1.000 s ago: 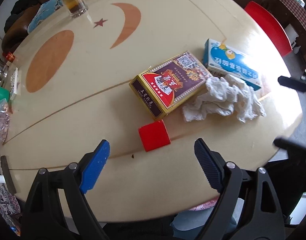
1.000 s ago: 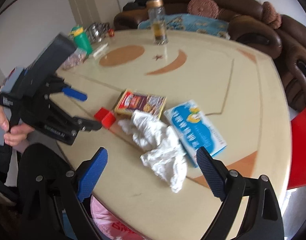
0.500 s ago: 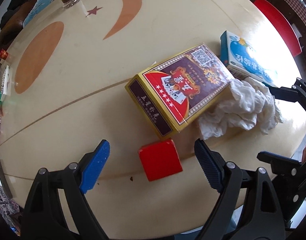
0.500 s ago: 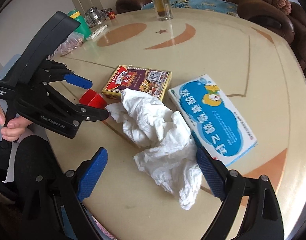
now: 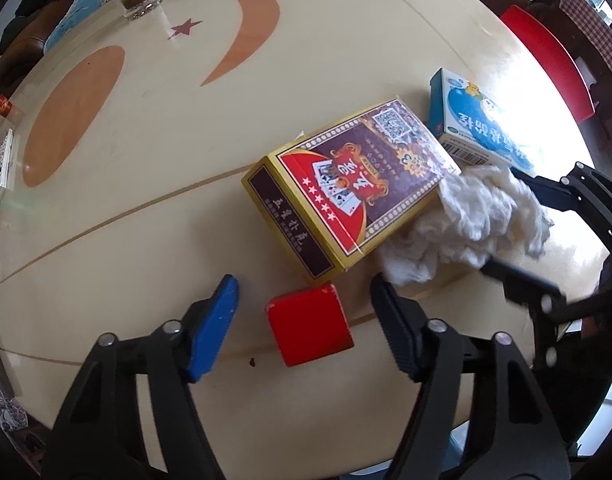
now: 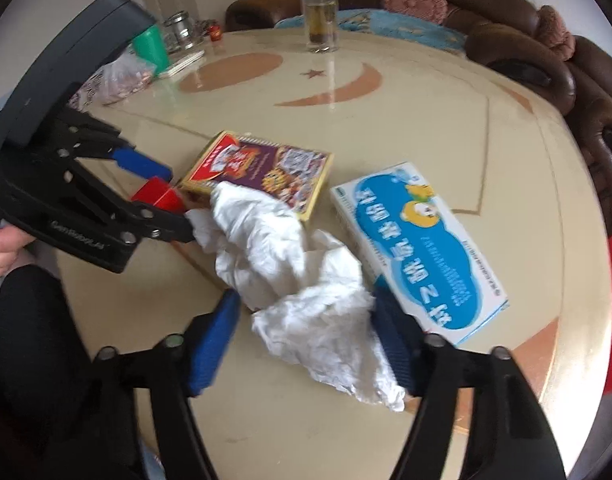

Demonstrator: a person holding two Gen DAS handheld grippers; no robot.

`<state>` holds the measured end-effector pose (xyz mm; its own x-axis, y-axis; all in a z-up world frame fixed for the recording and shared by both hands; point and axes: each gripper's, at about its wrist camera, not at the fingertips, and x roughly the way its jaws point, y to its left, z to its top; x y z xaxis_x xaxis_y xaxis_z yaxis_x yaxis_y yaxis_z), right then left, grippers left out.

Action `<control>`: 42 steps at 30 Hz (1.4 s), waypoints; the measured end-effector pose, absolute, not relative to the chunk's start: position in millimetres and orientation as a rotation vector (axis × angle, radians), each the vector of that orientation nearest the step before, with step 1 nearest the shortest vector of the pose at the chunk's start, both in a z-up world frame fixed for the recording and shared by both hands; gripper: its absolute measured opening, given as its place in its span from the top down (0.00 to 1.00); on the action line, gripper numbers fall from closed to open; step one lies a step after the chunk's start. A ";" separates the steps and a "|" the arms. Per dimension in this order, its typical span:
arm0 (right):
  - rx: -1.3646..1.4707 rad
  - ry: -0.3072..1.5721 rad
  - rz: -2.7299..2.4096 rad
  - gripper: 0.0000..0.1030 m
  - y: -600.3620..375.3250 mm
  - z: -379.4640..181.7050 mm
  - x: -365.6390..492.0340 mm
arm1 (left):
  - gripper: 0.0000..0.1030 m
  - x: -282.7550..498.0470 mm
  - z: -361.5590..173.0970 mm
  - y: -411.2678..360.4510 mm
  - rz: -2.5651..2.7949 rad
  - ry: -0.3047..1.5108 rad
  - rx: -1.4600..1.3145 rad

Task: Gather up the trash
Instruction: 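Grasp the red cube with the left tool while the right tool grasps the white tissue, then carry the red cube and white tissue down over the pink bin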

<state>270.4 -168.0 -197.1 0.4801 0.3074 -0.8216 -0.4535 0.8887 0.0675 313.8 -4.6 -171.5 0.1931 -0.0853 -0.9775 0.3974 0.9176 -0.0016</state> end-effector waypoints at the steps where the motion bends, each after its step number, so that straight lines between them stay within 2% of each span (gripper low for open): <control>1: -0.186 0.958 0.448 0.52 -167.3 -196.9 270.2 | 0.40 312.7 -170.8 -3.9 -0.343 1.337 0.274; 3: -0.216 0.942 0.404 0.69 -167.2 -197.1 268.8 | 0.49 311.9 -168.5 -4.5 -0.341 1.332 0.273; 9: -0.179 0.943 0.363 0.87 -175.0 -194.1 267.3 | 0.67 307.0 -161.0 -0.2 -0.334 1.336 0.255; 26: -0.119 0.875 0.296 0.91 -195.3 -155.3 246.1 | 0.68 283.4 -124.1 3.0 -0.313 1.259 0.239; 42: -0.153 0.736 0.238 0.91 -194.1 -68.5 165.8 | 0.68 218.3 -60.3 17.1 -0.321 1.128 0.252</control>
<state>165.8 -194.1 -68.5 0.7160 0.1611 -0.6793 -0.2679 0.9619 -0.0543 218.3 17.1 -60.3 0.3907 -0.1237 -0.9122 0.3754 0.9262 0.0352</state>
